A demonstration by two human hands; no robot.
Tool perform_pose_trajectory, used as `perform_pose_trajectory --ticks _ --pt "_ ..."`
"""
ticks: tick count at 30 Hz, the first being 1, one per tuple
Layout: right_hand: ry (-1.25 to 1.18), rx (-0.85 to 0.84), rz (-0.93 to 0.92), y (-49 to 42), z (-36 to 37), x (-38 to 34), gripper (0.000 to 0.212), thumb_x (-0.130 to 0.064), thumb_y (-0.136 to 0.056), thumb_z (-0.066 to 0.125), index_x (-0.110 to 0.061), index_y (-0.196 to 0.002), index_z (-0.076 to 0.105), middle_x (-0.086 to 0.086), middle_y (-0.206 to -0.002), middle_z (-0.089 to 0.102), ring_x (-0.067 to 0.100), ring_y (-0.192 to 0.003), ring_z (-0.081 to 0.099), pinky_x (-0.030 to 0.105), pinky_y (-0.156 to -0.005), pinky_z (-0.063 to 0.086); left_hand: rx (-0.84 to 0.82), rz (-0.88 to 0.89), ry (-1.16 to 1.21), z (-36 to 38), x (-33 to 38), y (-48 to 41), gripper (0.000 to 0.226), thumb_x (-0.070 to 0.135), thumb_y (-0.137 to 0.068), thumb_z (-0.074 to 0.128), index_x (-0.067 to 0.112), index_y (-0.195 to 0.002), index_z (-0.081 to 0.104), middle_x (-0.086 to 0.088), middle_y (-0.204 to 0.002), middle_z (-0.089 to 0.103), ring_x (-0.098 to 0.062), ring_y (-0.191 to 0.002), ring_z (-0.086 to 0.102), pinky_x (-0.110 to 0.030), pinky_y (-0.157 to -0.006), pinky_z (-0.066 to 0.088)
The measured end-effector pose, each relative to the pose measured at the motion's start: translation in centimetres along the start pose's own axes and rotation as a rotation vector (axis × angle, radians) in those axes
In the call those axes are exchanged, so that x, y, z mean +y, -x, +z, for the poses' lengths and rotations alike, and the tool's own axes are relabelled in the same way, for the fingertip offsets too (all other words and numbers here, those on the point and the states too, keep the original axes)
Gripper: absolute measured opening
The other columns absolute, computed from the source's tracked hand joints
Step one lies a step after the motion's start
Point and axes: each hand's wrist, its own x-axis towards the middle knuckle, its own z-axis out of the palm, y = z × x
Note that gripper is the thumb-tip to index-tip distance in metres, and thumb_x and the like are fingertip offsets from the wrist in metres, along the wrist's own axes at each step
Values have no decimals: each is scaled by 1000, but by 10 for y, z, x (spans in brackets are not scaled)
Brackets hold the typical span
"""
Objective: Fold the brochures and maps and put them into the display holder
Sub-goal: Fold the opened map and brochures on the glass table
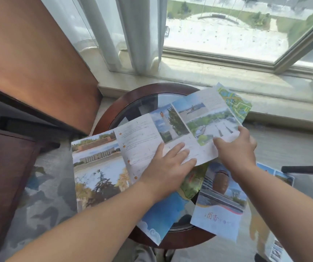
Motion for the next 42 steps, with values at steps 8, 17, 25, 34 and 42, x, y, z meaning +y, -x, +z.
perform_pose_trajectory --ticks 8,17,25,34,42 --pt "-129 132 241 -19 -35 26 54 -27 -84 69 -9 -132 51 9 -105 55 26 -77 49 34 -64 39 144 209 -71 0 -21 25 39 5 -80 68 14 -118 71 -13 -122 69 -35 -121 60 -65 -91 49" --pt "9 134 -21 7 -53 30 9 -20 -85 57 -19 -76 57 -3 -73 61 17 -64 55 28 -49 35 -120 -125 197 -9 3 -1 47 32 -98 40 25 -145 45 4 -150 43 -17 -143 28 -32 -115 14" --pt "213 -27 -633 89 -42 23 8 -24 -90 59 -19 -96 59 -2 -94 60 22 -92 50 35 -75 40 150 -767 1193 -50 52 -52 45 58 -87 50 23 -112 66 1 -108 70 -21 -101 65 -42 -89 53" --pt "80 -368 -341 96 -17 28 58 -52 -89 57 -28 -140 41 -4 -140 46 17 -125 47 36 -98 40 199 -1024 1338 -43 23 -26 28 0 -90 46 19 -98 65 -13 -97 72 -33 -87 71 -47 -70 61" --pt "-640 -473 127 72 -33 12 15 -24 -97 57 -18 -104 68 5 -102 75 22 -88 72 41 -79 56 185 -853 1511 -65 25 -12 25 3 -91 51 20 -94 69 -7 -88 77 -25 -79 74 -40 -65 60"
